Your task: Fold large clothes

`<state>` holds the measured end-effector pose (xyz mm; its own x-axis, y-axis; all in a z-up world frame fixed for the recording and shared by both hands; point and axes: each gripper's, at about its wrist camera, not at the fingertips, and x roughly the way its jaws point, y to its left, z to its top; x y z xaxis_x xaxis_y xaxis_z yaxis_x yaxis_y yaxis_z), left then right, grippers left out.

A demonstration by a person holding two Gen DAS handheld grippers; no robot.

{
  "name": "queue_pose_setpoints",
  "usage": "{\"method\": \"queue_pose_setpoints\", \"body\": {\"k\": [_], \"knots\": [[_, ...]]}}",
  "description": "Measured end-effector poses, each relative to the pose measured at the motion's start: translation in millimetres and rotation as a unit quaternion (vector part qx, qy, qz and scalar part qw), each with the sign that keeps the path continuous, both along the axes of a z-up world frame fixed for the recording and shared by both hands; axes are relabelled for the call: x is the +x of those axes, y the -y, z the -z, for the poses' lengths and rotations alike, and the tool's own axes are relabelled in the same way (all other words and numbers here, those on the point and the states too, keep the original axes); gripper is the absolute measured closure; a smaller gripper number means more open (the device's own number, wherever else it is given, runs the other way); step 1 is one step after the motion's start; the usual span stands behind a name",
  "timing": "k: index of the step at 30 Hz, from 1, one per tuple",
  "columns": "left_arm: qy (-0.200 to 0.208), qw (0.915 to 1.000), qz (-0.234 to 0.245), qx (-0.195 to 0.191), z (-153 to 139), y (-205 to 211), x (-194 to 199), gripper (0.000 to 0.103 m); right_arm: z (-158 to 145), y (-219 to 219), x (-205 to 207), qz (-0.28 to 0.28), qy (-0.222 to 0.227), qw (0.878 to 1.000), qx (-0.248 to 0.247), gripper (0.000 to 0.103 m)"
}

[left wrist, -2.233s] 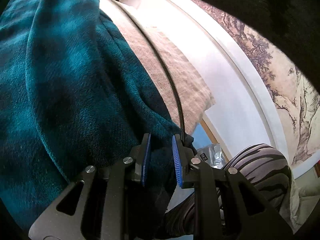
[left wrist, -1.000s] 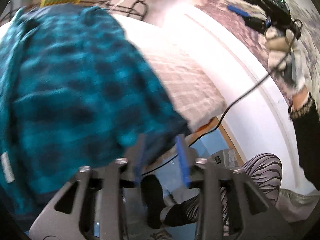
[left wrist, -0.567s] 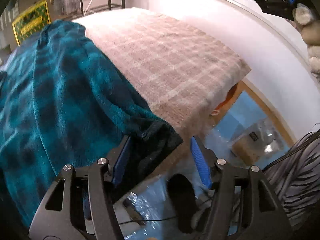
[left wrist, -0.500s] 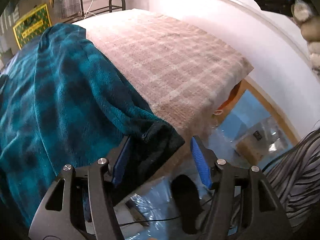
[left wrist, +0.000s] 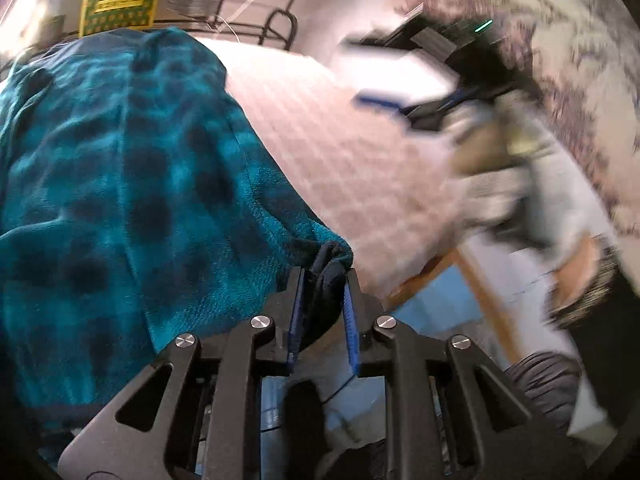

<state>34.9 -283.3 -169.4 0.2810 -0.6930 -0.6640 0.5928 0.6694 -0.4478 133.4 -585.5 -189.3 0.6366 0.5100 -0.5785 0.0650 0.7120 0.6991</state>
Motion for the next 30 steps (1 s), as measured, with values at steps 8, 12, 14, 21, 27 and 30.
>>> {"method": "queue_pose_setpoints", "body": {"k": [8,12,14,21,27,30], "knots": [[-0.014,0.9973,-0.039,-0.061,-19.6,-28.1,1.7,0.088,101.7,-29.2,64.4,0.024,-0.068,0.990,0.119,0.046],[-0.025,0.9957,-0.043,-0.078,-17.5,-33.5,1.8,0.092,101.9,-40.7,89.9,0.012,-0.054,0.990,0.131,0.044],[-0.026,0.9955,-0.044,-0.080,-16.4,-34.4,0.7,0.092,100.6,-48.3,101.4,0.005,-0.059,0.991,0.117,0.044],[-0.017,0.9962,-0.039,-0.077,-11.0,-44.3,2.2,0.092,96.3,-78.7,125.1,-0.037,-0.088,0.993,0.070,0.083],[-0.033,0.9943,-0.043,-0.091,-2.5,-57.7,1.5,0.092,68.1,-97.0,130.1,-0.034,-0.085,0.996,0.003,0.095],[-0.043,0.9925,-0.047,-0.104,0.3,-67.6,3.1,0.092,47.7,-113.4,132.9,-0.038,-0.082,0.995,-0.051,0.095]]}}
